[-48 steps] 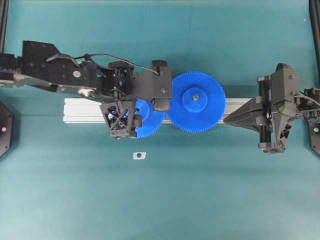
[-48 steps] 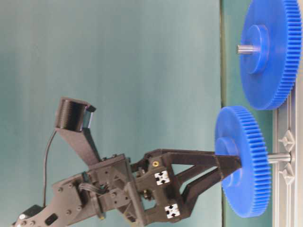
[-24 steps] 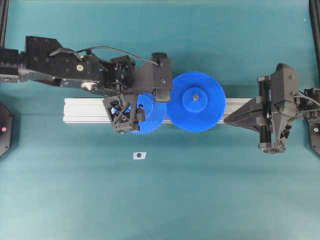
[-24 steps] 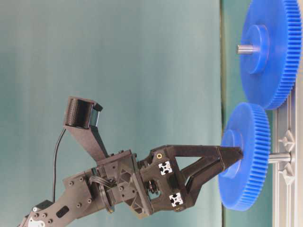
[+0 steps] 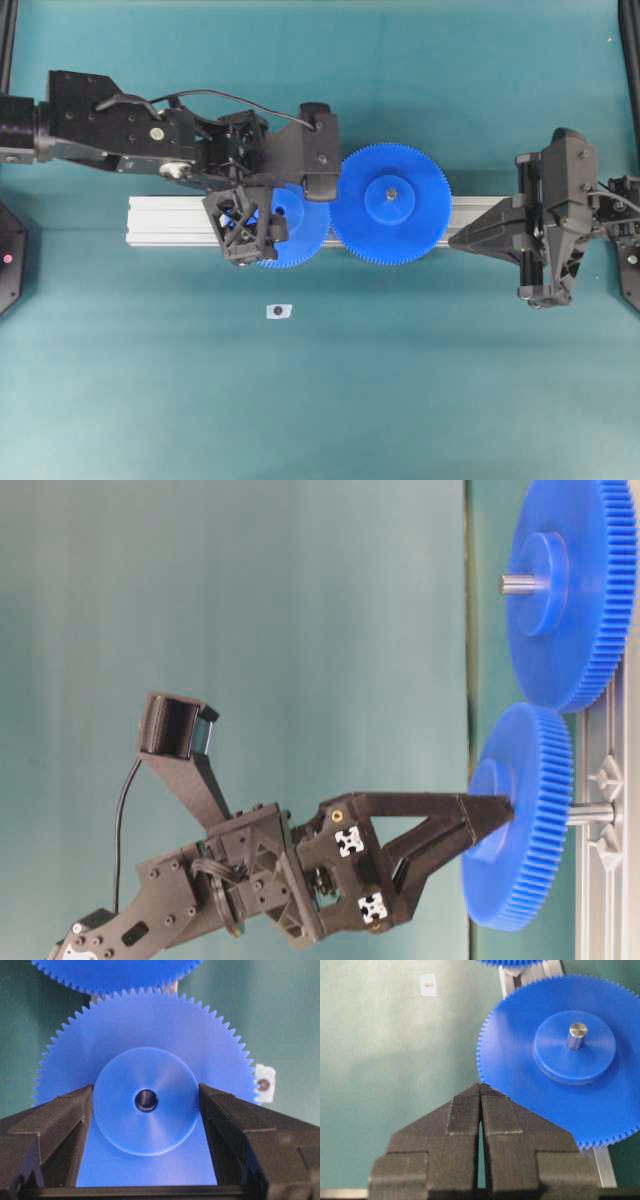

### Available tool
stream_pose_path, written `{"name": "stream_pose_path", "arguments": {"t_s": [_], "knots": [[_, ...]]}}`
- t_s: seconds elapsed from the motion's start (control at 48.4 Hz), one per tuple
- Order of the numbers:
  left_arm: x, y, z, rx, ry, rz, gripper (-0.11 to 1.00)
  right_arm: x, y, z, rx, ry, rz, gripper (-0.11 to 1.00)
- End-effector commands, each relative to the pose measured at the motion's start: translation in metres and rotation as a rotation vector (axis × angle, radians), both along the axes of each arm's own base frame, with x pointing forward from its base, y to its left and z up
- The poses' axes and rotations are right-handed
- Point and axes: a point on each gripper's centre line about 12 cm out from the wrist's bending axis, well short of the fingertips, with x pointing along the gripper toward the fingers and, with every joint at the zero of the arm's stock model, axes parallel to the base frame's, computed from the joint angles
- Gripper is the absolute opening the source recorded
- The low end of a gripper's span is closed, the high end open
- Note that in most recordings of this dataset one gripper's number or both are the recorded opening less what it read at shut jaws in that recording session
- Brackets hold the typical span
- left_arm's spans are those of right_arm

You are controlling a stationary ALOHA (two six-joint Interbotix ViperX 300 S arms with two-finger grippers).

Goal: Insert the small gear onto the shaft.
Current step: 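Align the gear's bore with the shaft and push it on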

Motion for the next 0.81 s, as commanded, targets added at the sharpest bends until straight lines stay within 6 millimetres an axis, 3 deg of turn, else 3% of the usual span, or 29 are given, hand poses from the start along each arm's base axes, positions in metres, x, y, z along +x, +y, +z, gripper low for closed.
{"name": "stream_pose_path", "arguments": {"t_s": [0.0, 0.289, 0.62, 0.785], "knots": [[-0.003, 0.007, 0.011, 0.008, -0.021, 0.016, 0.71, 0.002, 0.0, 0.005, 0.014, -0.02, -0.007, 0.01], [-0.002, 0.002, 0.008, 0.009, -0.011, -0.003, 0.71, -0.001, 0.001, 0.005, 0.015, -0.021, -0.006, 0.01], [0.008, 0.013, 0.026, 0.047, -0.056, -0.04, 0.71, -0.005, 0.0, 0.006, 0.017, -0.029, -0.009, 0.01], [0.012, 0.013, 0.02, 0.052, -0.015, -0.063, 0.71, -0.006, 0.0, 0.006, 0.019, -0.029, -0.009, 0.01]]}}
